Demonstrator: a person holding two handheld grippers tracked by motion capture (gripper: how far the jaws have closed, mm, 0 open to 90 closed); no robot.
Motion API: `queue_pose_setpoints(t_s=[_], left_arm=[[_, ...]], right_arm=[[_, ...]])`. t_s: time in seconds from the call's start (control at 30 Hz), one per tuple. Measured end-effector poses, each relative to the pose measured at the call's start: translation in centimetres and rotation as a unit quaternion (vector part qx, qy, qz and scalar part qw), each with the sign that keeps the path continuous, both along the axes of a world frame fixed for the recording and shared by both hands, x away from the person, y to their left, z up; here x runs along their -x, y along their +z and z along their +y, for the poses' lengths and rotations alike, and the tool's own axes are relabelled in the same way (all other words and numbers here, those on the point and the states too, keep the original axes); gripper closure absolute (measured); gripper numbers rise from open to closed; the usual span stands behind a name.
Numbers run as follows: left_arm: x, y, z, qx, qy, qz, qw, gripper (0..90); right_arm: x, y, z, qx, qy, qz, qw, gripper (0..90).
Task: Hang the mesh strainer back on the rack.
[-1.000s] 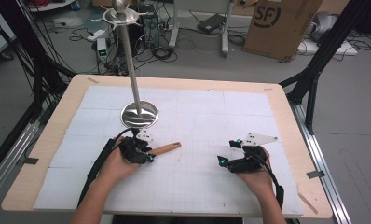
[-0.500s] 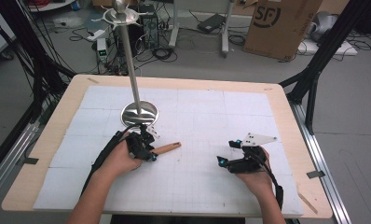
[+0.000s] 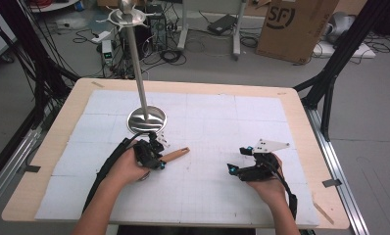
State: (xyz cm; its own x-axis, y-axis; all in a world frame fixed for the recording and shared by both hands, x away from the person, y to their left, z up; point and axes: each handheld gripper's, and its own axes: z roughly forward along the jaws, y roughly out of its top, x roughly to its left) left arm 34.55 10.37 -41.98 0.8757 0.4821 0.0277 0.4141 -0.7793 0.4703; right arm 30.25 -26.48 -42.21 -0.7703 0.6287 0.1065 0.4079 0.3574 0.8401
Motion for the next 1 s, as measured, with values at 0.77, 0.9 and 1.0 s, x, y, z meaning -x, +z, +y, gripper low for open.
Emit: queue_pose_setpoints(t_s=[0.77,0.9,1.0], left_arm=[[1.5,4.1,3.2,0.142,0.006,-0.051,0.9886,68.7],[1.7,4.7,3.9,0.167,0.008,-0.055,0.9843,68.7],[1.8,5.6,4.5,0.193,0.007,-0.059,0.9795,68.7]], right_arm=[[0.1,0.0,-0.1,-0.002,-0.001,0.0,1.0,16.9],[0.0,0.0,0.0,-0.003,0.0,-0.001,1.0,16.8],[0.0,0.1,-0.1,-0.004,0.0,-0.002,1.0,16.8]])
